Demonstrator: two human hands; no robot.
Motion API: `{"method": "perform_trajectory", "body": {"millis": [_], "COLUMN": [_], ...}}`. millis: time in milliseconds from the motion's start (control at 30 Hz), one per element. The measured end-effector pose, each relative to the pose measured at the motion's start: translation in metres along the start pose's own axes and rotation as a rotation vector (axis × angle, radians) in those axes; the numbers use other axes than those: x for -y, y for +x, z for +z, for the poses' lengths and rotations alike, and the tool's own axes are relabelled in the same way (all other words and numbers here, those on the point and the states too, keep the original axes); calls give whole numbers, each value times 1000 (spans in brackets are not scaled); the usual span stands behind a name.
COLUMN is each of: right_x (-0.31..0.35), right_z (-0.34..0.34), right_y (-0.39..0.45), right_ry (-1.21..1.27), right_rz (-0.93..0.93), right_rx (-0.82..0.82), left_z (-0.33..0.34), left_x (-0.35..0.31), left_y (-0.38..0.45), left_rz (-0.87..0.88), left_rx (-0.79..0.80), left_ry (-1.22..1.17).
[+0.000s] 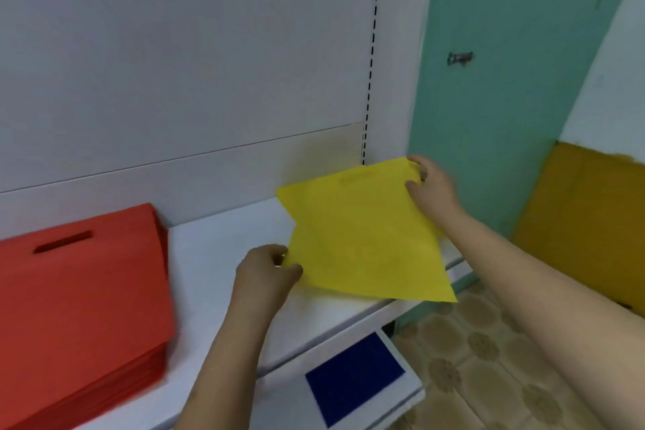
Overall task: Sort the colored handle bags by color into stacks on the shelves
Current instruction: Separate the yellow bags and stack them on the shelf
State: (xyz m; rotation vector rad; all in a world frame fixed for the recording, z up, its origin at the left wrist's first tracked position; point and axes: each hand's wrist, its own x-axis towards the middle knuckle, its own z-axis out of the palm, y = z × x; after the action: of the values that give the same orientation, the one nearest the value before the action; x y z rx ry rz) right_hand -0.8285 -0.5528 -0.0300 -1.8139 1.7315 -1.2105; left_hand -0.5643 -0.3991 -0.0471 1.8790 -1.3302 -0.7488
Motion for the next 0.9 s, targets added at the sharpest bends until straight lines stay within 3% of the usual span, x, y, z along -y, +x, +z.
{"method": "perform_trajectory", "body": {"millis": [67, 300, 533, 900], "right_x": [-10, -23, -28, -25], "right_z": [14, 58, 76, 87], "right_y": [30, 111, 142, 169], "right_ry": [18, -172, -254, -257], "right_rz": [7, -59, -104, -19], "right_rx": [98, 375, 489, 726], "left_z": [3, 21, 57, 99], "left_x": [-4, -38, -56, -75], "left_y": [18, 70, 90, 100], "left_rz": [-9, -66, -112, -258], "left_rx": [94, 94, 107, -71], "left_ry": [119, 293, 352, 423]}}
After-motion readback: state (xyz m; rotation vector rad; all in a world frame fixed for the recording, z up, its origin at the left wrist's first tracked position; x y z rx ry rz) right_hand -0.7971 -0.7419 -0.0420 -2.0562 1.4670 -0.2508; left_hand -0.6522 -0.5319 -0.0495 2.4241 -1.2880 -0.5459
